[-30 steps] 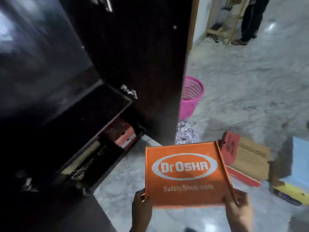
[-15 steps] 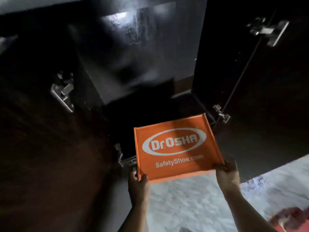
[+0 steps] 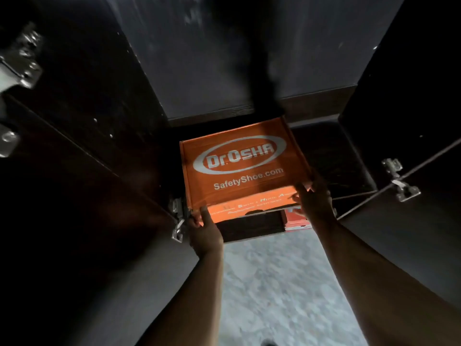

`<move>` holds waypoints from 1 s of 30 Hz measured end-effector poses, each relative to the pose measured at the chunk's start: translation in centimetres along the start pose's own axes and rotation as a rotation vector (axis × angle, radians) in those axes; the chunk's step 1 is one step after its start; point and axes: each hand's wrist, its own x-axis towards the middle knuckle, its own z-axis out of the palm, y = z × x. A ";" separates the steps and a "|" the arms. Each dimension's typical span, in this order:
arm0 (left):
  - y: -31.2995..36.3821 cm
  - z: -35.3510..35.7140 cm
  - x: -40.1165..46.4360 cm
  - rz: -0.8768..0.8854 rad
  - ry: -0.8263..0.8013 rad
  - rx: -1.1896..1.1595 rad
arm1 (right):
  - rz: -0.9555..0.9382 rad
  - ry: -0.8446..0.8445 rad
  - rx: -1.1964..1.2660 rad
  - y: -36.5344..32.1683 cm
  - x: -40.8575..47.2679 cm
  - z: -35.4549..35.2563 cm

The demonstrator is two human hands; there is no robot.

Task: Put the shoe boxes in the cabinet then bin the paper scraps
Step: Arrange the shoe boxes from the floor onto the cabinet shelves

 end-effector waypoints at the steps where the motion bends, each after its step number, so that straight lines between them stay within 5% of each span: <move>1: 0.0 0.8 0.7 -0.098 -0.008 -0.083 | -0.012 -0.001 -0.018 -0.2 0.6 0.7; 4: 1.8 3.0 2.2 -0.257 -0.096 -0.386 | -0.030 -0.015 -0.076 -0.2 2.0 2.4; 8: 4.6 3.4 2.7 -0.397 -0.012 -0.694 | -0.030 -0.038 -0.167 -1.7 2.4 3.7; 12: 3.2 2.3 -0.2 -0.306 -0.079 -0.412 | 0.032 -0.015 -0.170 -1.2 0.5 2.6; 17: -3.7 0.9 -7.9 -0.195 -0.512 0.101 | 0.279 0.091 -0.096 3.9 -8.6 -2.4; 22: -8.6 2.0 -18.1 -0.009 -1.014 0.744 | 0.539 0.154 -0.094 11.0 -19.9 -14.4; 30: -15.2 9.2 -39.8 0.287 -1.432 1.086 | 0.800 0.581 0.046 25.2 -33.1 -36.3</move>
